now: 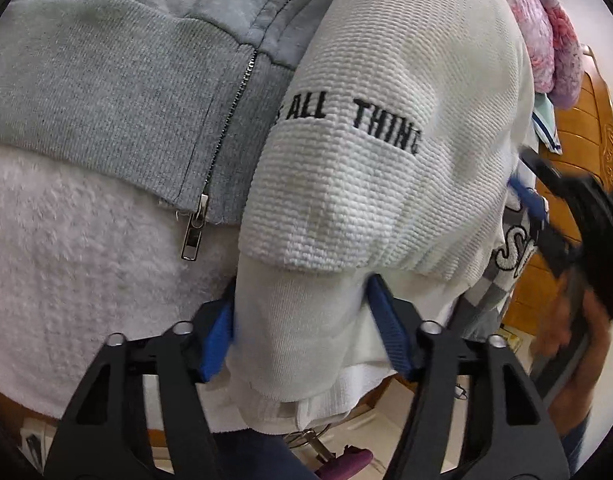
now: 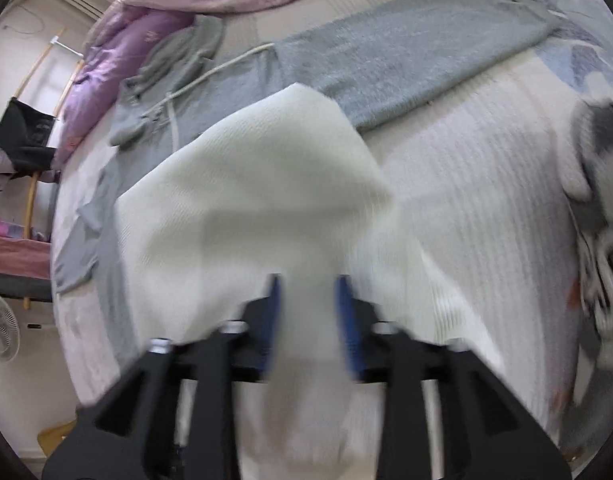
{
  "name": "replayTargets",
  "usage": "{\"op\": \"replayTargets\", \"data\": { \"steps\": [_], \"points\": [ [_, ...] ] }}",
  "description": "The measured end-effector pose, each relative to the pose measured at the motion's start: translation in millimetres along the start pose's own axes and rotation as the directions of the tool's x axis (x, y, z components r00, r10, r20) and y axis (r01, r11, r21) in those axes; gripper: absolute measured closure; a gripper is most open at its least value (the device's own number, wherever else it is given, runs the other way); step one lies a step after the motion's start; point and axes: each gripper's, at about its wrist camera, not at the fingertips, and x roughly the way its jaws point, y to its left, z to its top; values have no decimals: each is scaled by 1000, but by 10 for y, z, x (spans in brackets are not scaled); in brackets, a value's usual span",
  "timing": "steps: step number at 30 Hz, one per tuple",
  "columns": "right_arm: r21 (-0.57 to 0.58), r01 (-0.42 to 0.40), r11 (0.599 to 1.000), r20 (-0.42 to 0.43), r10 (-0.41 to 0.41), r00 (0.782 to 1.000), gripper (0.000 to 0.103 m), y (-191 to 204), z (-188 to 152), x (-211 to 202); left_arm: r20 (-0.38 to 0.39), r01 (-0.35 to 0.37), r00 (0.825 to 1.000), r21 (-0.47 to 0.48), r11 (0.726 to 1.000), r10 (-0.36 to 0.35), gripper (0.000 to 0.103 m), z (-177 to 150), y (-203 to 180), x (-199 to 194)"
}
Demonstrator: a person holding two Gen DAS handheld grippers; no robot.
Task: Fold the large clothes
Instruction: 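Lift the folded white jacket with both grippers and carry it across the bed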
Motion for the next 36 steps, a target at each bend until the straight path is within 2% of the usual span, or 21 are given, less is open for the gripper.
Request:
{"op": "replayTargets", "data": {
  "steps": [4, 5, 7, 8, 10, 11, 13, 14, 16, 18, 22, 24, 26, 28, 30, 31, 34, 35, 36],
  "points": [
    [171, -39, 984, 19, 36, 999, 37, -180, -591, -285, 16, 37, 999, -17, 999, -37, 71, -38, 35, -183],
    [264, -74, 962, 25, 69, 997, 36, -270, -795, -326, 11, 41, 999, -12, 999, -41, 74, -33, 16, -220],
    [442, -123, 888, 40, 117, 992, 35, -429, -1161, -354, -8, 48, 999, -5, 999, -48, 76, -12, -31, -288],
    [555, -171, 814, 67, 162, 985, 33, -526, -1397, -341, -16, 54, 998, -8, 999, -54, 76, -3, -51, -303],
    [739, -262, 620, 138, 242, 960, 32, -657, -1857, -266, -43, 82, 996, -23, 996, -83, 76, 34, -75, -386],
    [782, -288, 553, 164, 263, 951, 27, -674, -2003, -228, -56, 97, 994, -33, 995, -98, 76, 61, -64, -435],
    [853, -363, 375, 248, 321, 914, 25, -658, -2341, -101, -76, 119, 990, -30, 992, -121, 76, 97, -94, -509],
    [862, -394, 318, 283, 342, 896, 24, -637, -2424, -53, -82, 124, 989, -27, 992, -126, 76, 121, -115, -552],
    [868, -465, 175, 373, 390, 842, 23, -551, -2581, 99, -101, 146, 984, -34, 989, -149, 76, 161, -125, -620],
    [854, -506, 120, 421, 413, 807, 21, -477, -2603, 198, -109, 146, 983, -24, 989, -148, 76, 156, -174, -622],
    [835, -549, 44, 475, 446, 758, 18, -346, -2556, 476, -132, 150, 980, -1, 989, -149, 76, 174, -277, -608],
    [827, -563, 15, 497, 448, 743, 18, -314, -2516, 581, -140, 151, 979, 0, 989, -149, 76, 177, -281, -600],
    [819, -574, 23, 510, 428, 746, 18, -294, -2437, 612, -143, 149, 979, 6, 989, -146, 76, 181, -296, -588],
    [802, -596, 40, 525, 429, 735, 18, -279, -2302, 652, -146, 151, 978, 1, 989, -149, 76, 185, -289, -582],
    [800, -598, 57, 525, 417, 742, 21, -293, -2224, 647, -147, 143, 979, -5, 990, -142, 76, 198, -291, -563],
    [805, -587, 82, 511, 406, 758, 23, -300, -2160, 637, -148, 139, 979, -8, 990, -138, 76, 202, -280, -551],
    [826, -547, 133, 466, 384, 797, 50, -305, -2096, 632, -150, 130, 980, -23, 991, -132, 75, 212, -254, -514],
    [829, -540, 145, 456, 384, 803, 64, -303, -2104, 631, -149, 126, 981, -25, 992, -128, 72, 211, -254, -503],
    [826, -538, 167, 448, 385, 807, 71, -323, -2093, 622, -157, 119, 980, -31, 992, -123, 69, 219, -244, -482]
  ]
}}
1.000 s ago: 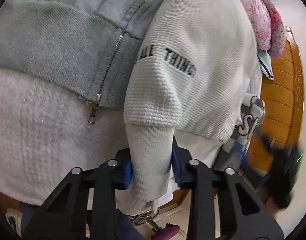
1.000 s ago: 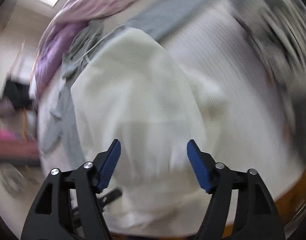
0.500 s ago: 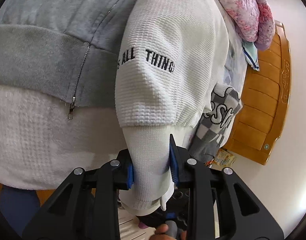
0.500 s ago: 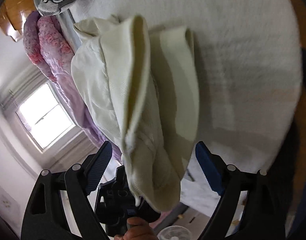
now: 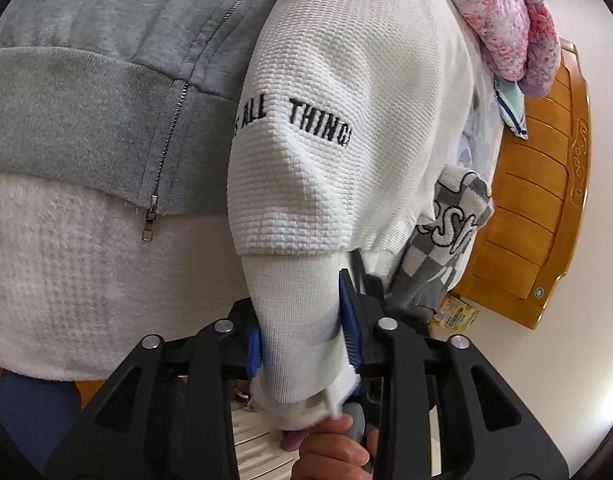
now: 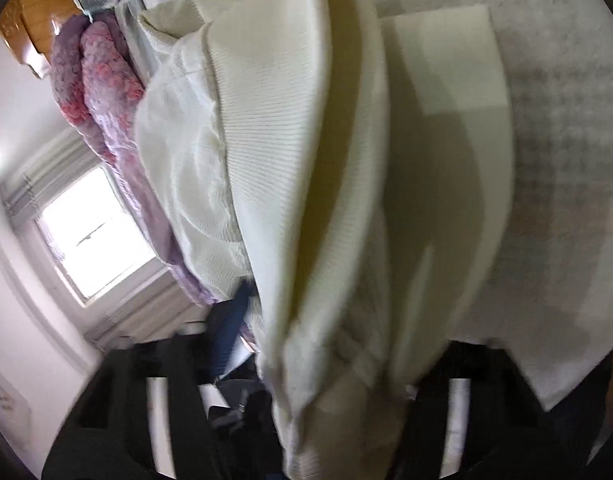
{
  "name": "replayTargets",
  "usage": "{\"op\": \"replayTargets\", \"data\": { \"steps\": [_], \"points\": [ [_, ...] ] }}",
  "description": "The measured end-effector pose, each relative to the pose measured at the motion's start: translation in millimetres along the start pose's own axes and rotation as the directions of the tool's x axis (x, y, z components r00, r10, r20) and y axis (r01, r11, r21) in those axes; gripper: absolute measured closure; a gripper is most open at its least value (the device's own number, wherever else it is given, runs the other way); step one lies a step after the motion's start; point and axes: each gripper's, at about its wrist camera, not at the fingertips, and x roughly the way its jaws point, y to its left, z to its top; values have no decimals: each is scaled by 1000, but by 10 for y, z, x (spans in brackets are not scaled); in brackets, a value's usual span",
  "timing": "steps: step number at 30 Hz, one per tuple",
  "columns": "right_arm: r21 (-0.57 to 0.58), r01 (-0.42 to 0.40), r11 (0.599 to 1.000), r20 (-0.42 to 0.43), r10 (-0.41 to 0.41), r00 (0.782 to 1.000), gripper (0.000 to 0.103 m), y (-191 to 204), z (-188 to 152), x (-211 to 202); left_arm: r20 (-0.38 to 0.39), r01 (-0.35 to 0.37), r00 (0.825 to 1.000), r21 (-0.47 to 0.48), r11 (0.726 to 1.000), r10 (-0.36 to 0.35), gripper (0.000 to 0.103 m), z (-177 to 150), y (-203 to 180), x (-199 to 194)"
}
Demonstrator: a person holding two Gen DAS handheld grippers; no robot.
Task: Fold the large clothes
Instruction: 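Lift the folded white jacket with both grippers and carry it across the bed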
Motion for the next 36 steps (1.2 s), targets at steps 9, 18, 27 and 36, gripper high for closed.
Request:
{"op": "replayTargets", "data": {
  "steps": [9, 18, 27, 36],
  "points": [
    [-243, 193, 951, 17, -195, 981, 78, 491, 224, -367, 30, -96, 995, 183, 978, 92, 18, 64, -233, -260],
    [-396, 460, 795, 75, -471, 879, 78, 406, 858, -1267, 82, -184, 983, 409, 894, 164, 16, 523, -851, -172],
    [-441, 492, 751, 39, -531, 846, 77, 341, 1036, -1177, -75, -206, 957, 509, 836, 281, 15, 840, -1081, 861],
    [-476, 549, 687, 86, -585, 806, 75, 487, 938, -1028, -85, -232, 947, 484, 844, 309, 40, 934, -962, 1061]
  ]
}}
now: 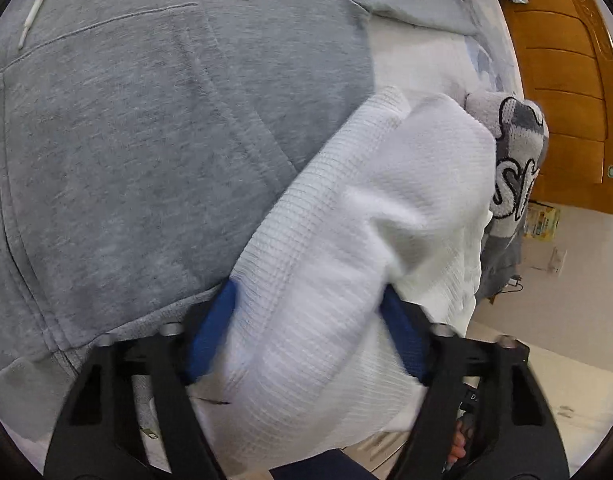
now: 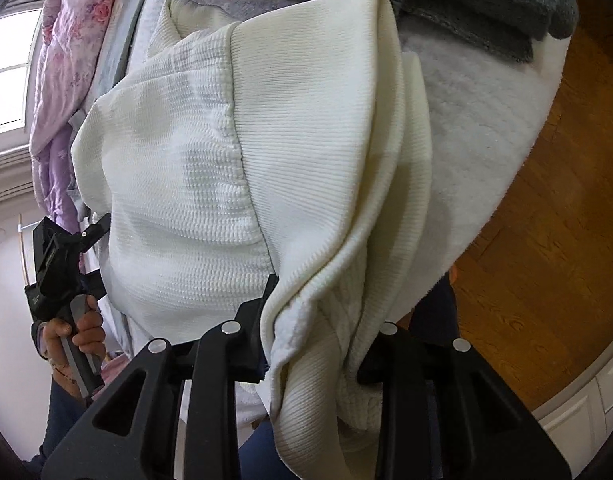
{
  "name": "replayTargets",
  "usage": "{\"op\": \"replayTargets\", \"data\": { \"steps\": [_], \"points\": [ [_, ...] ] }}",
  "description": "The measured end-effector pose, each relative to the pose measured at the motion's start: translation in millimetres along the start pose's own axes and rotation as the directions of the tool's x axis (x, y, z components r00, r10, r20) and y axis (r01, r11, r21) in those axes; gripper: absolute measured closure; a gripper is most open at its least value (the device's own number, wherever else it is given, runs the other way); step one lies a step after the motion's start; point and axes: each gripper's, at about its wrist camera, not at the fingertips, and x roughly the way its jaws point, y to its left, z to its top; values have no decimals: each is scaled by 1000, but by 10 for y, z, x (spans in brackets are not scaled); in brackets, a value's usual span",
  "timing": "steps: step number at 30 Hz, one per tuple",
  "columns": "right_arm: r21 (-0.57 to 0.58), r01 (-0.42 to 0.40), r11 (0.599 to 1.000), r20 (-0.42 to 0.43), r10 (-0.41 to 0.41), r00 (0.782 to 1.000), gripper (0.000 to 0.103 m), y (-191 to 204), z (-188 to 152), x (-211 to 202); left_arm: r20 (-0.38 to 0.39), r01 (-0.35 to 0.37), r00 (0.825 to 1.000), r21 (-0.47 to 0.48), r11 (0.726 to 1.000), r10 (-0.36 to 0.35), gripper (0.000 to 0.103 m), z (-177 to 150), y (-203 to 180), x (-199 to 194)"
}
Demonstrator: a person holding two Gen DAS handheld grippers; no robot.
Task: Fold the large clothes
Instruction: 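Lift the folded white jacket with both grippers and carry it across the bed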
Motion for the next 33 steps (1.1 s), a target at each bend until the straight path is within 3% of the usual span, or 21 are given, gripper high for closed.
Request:
{"op": "replayTargets", "data": {
  "steps": [5, 8, 17, 21, 25, 27, 30, 33],
  "points": [
    [-48, 68, 997, -12, -69, 998, 75, 218, 8, -10, 49, -99, 994, 74, 992, 96, 68, -107, -261, -50],
    [-126, 109, 986, -3, -111, 994, 76, 659, 67, 9, 108, -116, 989, 88, 989, 106, 78, -217, -363, -250],
    [-387, 107, 916, 109, -69, 992, 78, 1449, -115, -519, 200, -113, 976, 151, 982, 82, 84, -524, -898, -888],
    [-432, 65, 899, 174, 12, 985, 78, 1590, -114, -982, 282, -98, 959, 222, 970, 32, 84, -590, -1338, -1386],
    [-424, 54, 904, 281, 74, 957, 78, 1576, -20, -1479, 318, -85, 948, 324, 942, -24, 84, -470, -1885, -1599],
    [-398, 62, 915, 338, 84, 937, 78, 1471, 36, -1697, 323, -79, 945, 397, 914, -59, 84, -342, -2256, -1544],
    [-337, 82, 938, 442, 81, 894, 78, 1240, 222, -1989, 300, -54, 946, 512, 857, -120, 83, -43, -2911, -1322],
    [-243, 44, 969, 510, 89, 856, 78, 979, 461, -2073, 269, -43, 953, 577, 816, -139, 83, 252, -3436, -967]
  ]
}}
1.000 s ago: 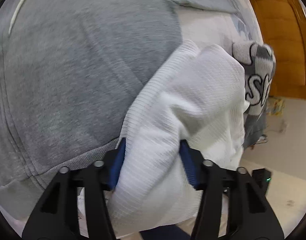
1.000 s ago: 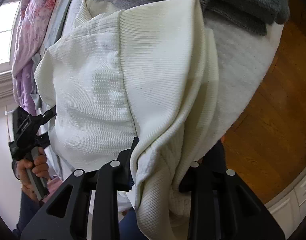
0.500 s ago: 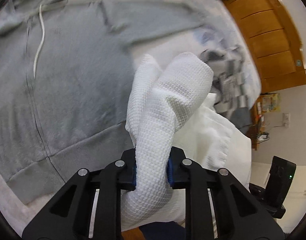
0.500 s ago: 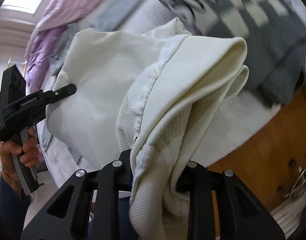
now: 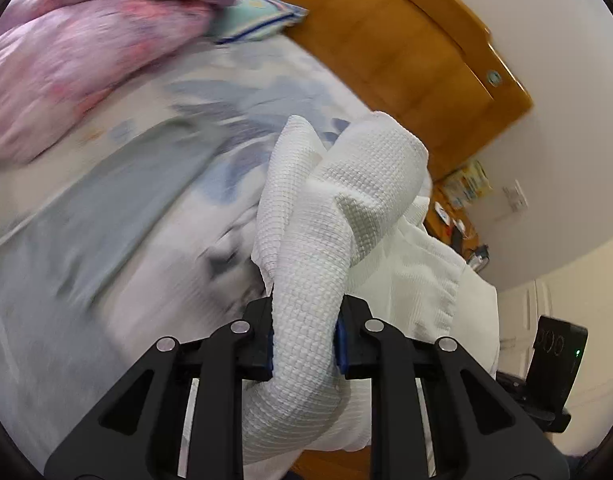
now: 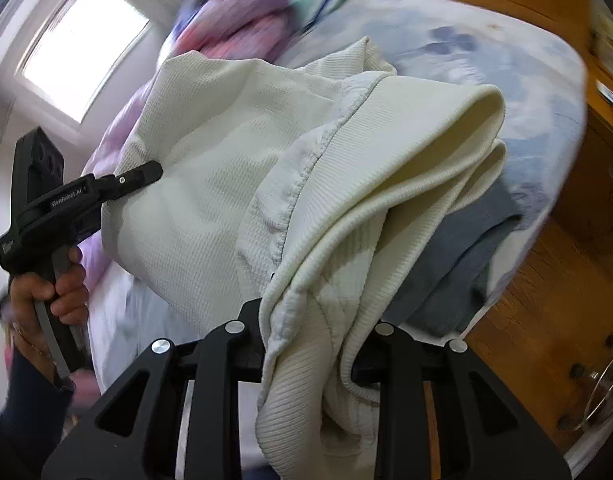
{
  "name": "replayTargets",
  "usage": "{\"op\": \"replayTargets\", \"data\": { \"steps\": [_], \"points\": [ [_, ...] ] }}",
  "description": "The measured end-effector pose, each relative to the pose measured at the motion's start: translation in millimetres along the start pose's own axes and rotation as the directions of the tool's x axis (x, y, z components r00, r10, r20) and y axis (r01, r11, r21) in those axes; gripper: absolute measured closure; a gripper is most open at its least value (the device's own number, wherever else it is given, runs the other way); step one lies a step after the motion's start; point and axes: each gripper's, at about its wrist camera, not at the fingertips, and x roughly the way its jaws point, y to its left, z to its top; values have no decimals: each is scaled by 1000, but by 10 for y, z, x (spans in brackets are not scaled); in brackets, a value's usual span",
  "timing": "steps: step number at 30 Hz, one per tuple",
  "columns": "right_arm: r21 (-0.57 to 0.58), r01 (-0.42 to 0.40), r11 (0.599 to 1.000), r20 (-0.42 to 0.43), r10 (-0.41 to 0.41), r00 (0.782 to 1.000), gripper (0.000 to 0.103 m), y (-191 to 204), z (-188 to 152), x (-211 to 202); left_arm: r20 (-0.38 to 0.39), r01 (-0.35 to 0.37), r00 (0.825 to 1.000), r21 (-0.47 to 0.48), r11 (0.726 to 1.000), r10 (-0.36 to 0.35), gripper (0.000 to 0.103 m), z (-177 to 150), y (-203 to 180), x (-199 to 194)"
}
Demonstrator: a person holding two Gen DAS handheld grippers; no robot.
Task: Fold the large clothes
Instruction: 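Lift the folded white jacket with both grippers and carry it across the bed, then lower the jacket onto the checked garment and open both grippers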
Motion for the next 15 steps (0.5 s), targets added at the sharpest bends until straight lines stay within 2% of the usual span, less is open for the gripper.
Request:
{"op": "replayTargets", "data": {
  "steps": [3, 6, 8, 9, 11, 13, 15],
  "points": [
    [75, 19, 997, 66, -24, 998, 78, -331, 109, 192, -35, 8, 999, 63, 998, -6, 82, 371, -143, 577],
    [160, 35, 987, 80, -48, 996, 78, -618, 96, 508, -98, -9, 995, 82, 997, 17, 81, 541, -129, 1161],
    [197, 58, 979, 56, -70, 996, 78, -837, 51, 713, -153, -30, 987, 97, 995, 45, 80, 577, -54, 1555],
    [243, 83, 967, 12, -89, 996, 76, -994, 18, 853, -174, -51, 982, 96, 994, 67, 78, 591, 0, 1719],
    [347, 103, 932, -39, -96, 995, 70, -1290, -64, 948, -183, -103, 977, 63, 993, 113, 64, 606, 159, 1883],
    [403, 94, 910, -52, -80, 995, 61, -1468, -140, 921, -193, -88, 978, -47, 995, 77, 51, 677, 304, 1889],
    [391, 101, 915, -61, -83, 995, 60, -1486, -172, 801, -180, -78, 982, -75, 994, 64, 47, 679, 359, 1781]
  ]
}}
